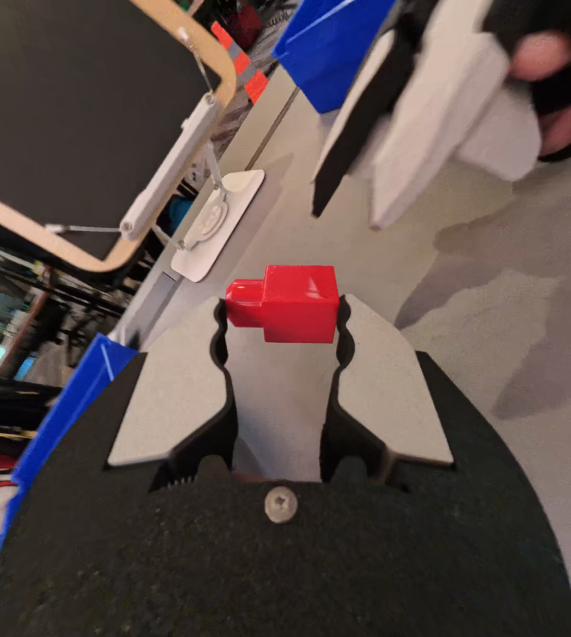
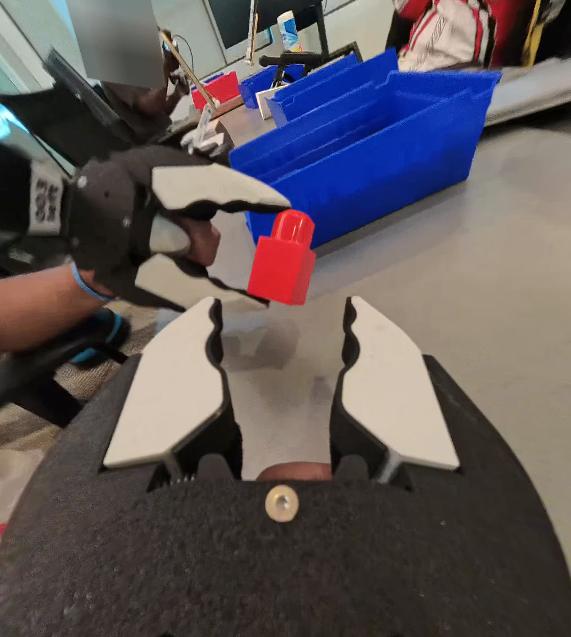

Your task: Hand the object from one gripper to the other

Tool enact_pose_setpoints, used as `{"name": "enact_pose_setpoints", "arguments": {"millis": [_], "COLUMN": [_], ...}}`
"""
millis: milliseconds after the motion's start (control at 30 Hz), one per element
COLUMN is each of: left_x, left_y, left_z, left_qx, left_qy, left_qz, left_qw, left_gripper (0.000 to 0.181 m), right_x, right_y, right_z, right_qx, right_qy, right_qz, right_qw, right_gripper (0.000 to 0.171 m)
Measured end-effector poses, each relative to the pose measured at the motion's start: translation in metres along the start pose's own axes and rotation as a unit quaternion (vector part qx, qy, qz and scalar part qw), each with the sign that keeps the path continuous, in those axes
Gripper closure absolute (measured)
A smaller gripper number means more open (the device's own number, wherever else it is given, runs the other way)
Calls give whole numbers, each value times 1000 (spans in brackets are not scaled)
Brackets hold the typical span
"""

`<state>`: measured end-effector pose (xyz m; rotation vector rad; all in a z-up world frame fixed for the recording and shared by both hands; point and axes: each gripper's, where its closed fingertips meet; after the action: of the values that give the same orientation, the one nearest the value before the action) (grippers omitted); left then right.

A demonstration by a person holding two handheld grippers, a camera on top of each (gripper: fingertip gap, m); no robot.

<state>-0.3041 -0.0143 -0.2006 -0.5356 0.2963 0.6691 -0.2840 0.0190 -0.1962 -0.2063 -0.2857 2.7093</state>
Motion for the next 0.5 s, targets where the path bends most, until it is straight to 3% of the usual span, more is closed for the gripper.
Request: {"name": "enact_pose_setpoints", "arguments": {"millis": [133, 333, 433, 500], "left_x": [23, 37, 37, 44], "left_y": [9, 19, 20, 17], "left_z": [6, 11, 11, 9], "left_qx": [-26, -35, -28, -23], "left_qy": [107, 182, 174, 146], "left_qz": [34, 84, 97, 61], "left_qw": [993, 979, 980, 987], "left_gripper": [120, 120, 120, 122], "right_x": [2, 4, 8, 13], "right_y": [11, 17, 13, 9], "right_z": [-12, -25, -27, -27], "right_qx": [-17, -62, -78, -67], "right_qy": [19, -19, -34, -22], "right_qz": [-33, -70, -72, -65], "right_qw": [999, 995, 994, 995], "right_gripper": [112, 135, 135, 135]}}
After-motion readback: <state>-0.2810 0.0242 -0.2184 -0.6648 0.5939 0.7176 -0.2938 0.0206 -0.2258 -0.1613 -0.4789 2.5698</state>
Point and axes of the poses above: each gripper's, where its closed fingertips meet, y out along the fingers, z out of its top, x = y × z across the jaws, and after that the axes turned 14 degrees about -y, right-handed
